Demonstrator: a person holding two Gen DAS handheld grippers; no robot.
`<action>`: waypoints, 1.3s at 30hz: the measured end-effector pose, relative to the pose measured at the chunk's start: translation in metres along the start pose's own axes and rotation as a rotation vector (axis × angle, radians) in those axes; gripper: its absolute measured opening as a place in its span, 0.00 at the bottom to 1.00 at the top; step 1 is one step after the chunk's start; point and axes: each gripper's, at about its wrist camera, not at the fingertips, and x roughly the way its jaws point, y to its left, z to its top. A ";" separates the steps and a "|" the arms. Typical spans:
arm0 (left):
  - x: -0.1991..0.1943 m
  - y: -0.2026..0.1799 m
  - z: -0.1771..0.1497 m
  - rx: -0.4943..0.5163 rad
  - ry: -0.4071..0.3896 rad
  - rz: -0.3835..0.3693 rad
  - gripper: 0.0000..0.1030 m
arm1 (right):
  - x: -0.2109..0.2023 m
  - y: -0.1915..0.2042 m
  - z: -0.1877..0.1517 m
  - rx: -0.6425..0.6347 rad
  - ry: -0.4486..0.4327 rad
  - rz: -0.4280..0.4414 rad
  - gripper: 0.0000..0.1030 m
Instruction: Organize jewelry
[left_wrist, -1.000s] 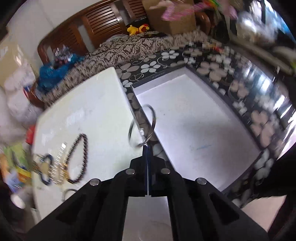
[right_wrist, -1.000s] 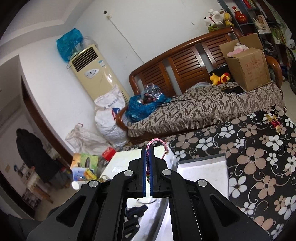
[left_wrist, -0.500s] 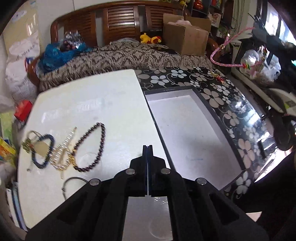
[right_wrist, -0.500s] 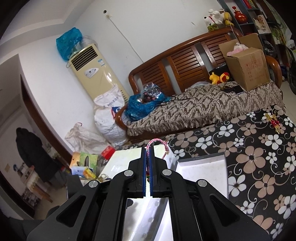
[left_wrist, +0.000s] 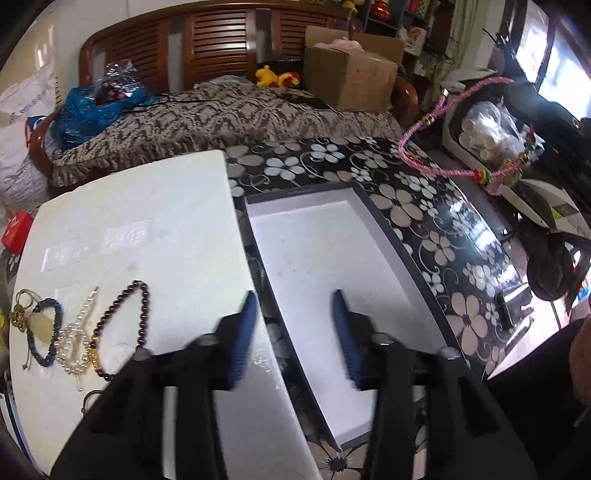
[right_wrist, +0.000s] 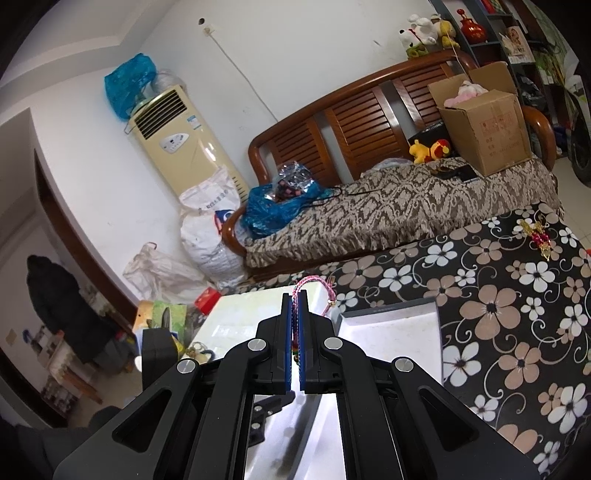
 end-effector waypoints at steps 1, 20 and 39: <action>-0.001 0.001 -0.001 -0.002 -0.004 0.000 0.37 | 0.002 -0.002 -0.002 0.005 0.012 -0.006 0.03; 0.000 0.003 -0.008 -0.017 -0.005 -0.047 0.37 | 0.077 -0.065 -0.077 0.061 0.340 -0.143 0.03; 0.004 -0.002 -0.014 -0.014 -0.014 -0.043 0.50 | 0.091 -0.124 -0.098 0.051 0.427 -0.425 0.03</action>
